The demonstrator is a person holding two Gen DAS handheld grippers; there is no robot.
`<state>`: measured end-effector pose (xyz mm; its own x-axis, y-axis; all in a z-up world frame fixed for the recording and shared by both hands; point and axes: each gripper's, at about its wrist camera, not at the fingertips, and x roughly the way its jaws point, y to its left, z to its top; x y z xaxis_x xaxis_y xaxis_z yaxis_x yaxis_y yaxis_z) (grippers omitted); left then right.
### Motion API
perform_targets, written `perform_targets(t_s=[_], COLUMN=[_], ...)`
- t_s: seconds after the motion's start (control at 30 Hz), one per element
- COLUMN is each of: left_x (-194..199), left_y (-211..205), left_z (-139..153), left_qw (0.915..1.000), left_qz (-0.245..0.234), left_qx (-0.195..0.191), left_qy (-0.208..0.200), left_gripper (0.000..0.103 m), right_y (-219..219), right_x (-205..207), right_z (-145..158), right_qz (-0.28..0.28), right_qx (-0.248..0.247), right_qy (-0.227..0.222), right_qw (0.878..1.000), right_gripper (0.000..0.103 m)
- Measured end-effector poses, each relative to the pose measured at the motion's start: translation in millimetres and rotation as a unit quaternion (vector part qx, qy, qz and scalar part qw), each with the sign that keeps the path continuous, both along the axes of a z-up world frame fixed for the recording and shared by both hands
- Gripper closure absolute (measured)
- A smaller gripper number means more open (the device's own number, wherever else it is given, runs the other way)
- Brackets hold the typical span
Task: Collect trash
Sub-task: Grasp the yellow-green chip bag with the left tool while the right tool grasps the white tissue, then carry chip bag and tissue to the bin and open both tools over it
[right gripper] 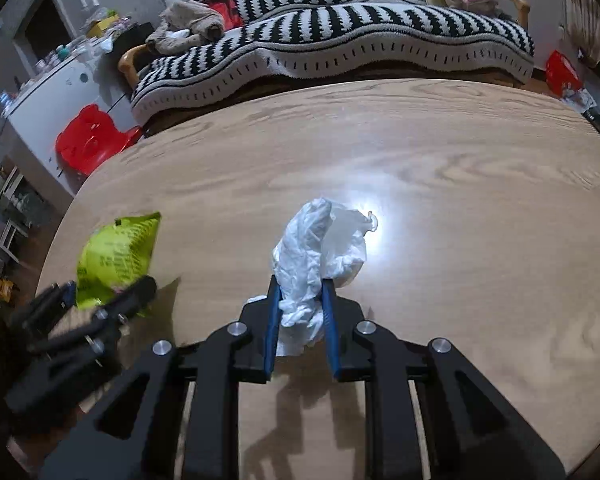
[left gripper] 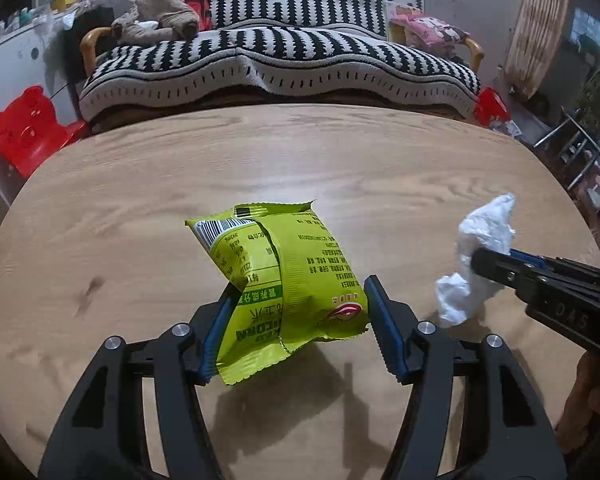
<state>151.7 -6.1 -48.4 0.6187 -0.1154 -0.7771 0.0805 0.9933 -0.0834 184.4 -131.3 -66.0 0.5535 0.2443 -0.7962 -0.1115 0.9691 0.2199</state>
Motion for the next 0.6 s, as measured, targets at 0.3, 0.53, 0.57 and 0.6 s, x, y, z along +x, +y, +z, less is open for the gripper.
perform_targets(t_s=[0.3, 0.53, 0.57, 0.6], left_x=[-92, -112, -112, -111], left_y=[30, 12, 9, 5], left_z=[20, 31, 31, 31], left_qw=[0.9995, 0.9995, 0.9995, 0.9994], left_qz=[0.029, 0.016, 0.014, 0.011], left_qx=[0.006, 0.015, 0.017, 0.021], left_qy=[0.004, -0.021, -0.022, -0.025], left_gripper=[0.042, 0.042, 0.042, 0.042], right_y=[-5, -24, -29, -34], right_x=[-113, -138, -139, -140], right_z=[19, 28, 29, 30], right_qz=[0.015, -0.001, -0.007, -0.013], right_qx=[-0.034, -0.043, -0.043, -0.042], right_qy=[-0.040, -0.057, -0.058, -0.059], right_qw=[0.999, 0.997, 0.997, 0.997], right_gripper=[0.083, 0.083, 0.083, 0.083])
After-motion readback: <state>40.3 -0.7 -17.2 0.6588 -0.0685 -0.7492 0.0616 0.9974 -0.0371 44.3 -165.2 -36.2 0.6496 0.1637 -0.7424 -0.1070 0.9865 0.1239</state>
